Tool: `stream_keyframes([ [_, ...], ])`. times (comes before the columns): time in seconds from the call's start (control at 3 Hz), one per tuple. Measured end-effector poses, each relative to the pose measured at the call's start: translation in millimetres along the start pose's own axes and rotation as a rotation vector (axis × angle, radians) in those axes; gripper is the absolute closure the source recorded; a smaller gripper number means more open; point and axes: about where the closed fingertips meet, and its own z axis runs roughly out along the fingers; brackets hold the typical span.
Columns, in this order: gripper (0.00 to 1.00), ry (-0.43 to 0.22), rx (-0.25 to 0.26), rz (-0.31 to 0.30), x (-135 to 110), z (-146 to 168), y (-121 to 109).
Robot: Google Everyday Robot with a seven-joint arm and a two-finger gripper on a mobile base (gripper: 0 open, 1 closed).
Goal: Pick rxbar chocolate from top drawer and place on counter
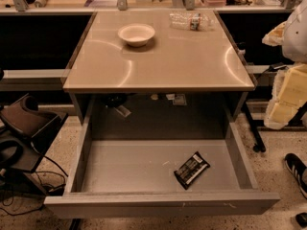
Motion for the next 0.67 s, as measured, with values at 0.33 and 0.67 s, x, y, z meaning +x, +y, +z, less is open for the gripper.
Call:
stream_keyframes([
  [0.33, 0.0, 0.0, 0.0, 0.0, 0.0, 0.0, 0.0],
  [0.67, 0.0, -0.051, -0.022, 0.023, 3.4, 21.4, -5.1],
])
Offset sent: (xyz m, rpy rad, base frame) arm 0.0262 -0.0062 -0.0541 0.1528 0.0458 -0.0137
